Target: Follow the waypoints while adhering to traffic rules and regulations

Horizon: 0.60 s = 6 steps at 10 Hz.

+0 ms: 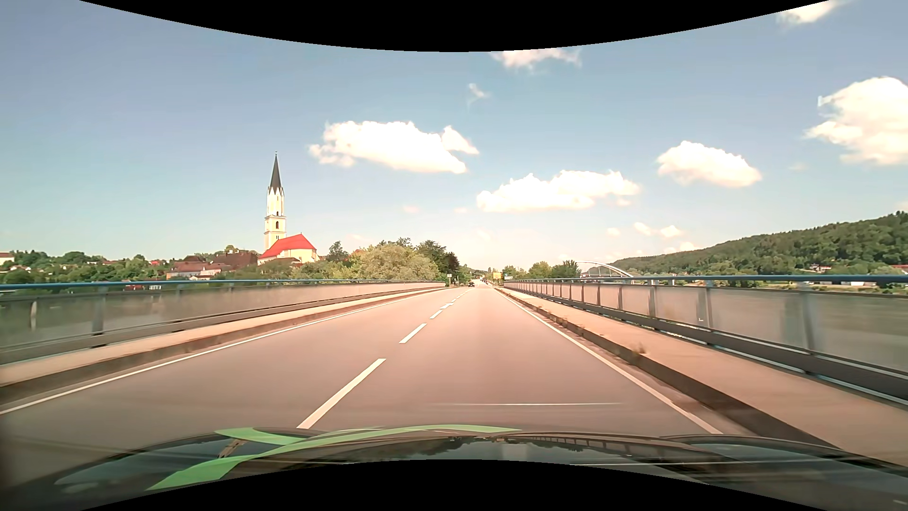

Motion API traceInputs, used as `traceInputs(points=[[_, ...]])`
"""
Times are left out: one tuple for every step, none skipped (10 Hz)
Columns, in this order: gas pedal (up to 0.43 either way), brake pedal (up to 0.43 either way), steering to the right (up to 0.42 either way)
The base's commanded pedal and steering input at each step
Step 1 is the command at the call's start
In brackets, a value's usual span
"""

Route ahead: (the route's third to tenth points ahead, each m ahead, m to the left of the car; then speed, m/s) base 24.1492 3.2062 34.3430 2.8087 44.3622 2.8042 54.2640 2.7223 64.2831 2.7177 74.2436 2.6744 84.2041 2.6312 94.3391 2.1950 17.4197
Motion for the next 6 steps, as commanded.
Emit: traceInputs(points=[[0.220, 0.000, -0.001], [0.220, 0.000, -0.002], [0.220, 0.000, -0.002], [0.220, 0.000, -0.002], [0.220, 0.000, -0.002], [0.177, 0.000, -0.002]])
